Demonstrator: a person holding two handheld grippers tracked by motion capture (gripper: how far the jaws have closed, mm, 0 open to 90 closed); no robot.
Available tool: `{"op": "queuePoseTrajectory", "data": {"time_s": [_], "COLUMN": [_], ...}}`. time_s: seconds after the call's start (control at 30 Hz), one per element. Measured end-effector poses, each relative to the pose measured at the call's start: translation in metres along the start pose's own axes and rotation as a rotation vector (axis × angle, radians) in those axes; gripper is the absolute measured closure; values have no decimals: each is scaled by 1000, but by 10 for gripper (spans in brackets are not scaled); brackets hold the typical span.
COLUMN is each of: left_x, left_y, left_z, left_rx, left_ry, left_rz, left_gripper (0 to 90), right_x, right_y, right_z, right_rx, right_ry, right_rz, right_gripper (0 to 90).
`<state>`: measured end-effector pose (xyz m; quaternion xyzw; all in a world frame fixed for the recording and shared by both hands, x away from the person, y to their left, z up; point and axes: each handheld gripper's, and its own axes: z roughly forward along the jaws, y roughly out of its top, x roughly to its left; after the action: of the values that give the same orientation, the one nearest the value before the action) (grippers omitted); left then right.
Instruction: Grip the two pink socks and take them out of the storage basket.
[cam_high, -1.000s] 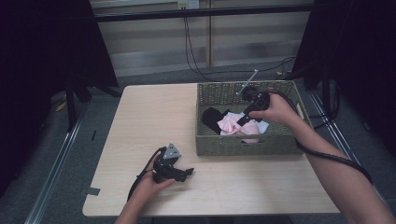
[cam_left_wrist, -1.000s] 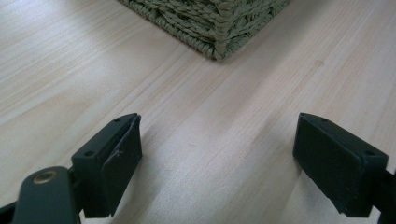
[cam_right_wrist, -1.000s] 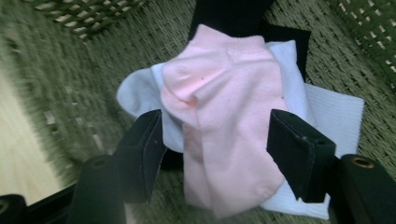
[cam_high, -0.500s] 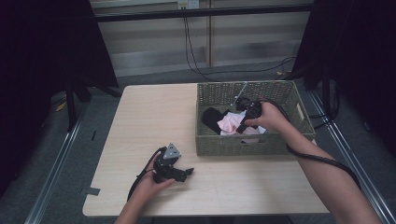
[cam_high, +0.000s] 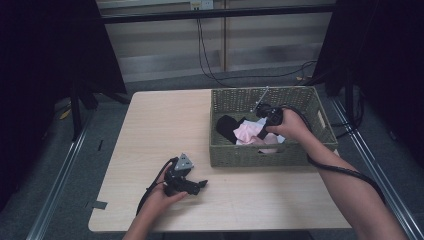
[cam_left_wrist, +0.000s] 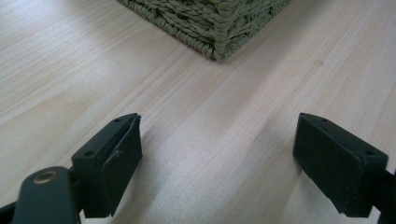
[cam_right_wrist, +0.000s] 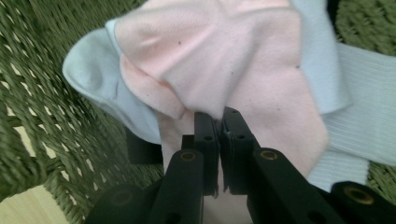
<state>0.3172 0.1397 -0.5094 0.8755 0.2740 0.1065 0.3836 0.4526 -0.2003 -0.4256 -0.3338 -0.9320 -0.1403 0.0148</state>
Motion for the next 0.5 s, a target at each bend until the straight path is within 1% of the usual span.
{"op": "queuePoseTrajectory", "data": {"time_s": [0.07,0.13,0.17,0.2,0.27,0.4,0.43,0.5], "left_x": [0,0,0,0,0,0,0,0], "left_y": [0,0,0,0,0,0,0,0], "left_z": [0,0,0,0,0,0,0,0], "left_rx": [1,1,1,2,1,2,2,2], "left_ry": [1,-1,5,5,6,5,5,5], "left_rz": [1,-1,6,5,5,5,5,5], "left_gripper": [151,151,151,151,151,151,151,151], "right_x": [-2,-3,-4,-4,-5,-4,-4,-3], "right_y": [-1,-3,-3,-4,-5,-6,-6,-7], "right_z": [-6,-14,-18,-25,-35,-55,-59,-67], "right_rx": [-6,-22,-28,-47,-55,-73,-79,-89], "right_ry": [7,11,15,10,17,12,16,22], "right_rz": [3,16,13,23,26,20,28,25], "right_gripper": [865,866,865,866,866,865,866,865]}}
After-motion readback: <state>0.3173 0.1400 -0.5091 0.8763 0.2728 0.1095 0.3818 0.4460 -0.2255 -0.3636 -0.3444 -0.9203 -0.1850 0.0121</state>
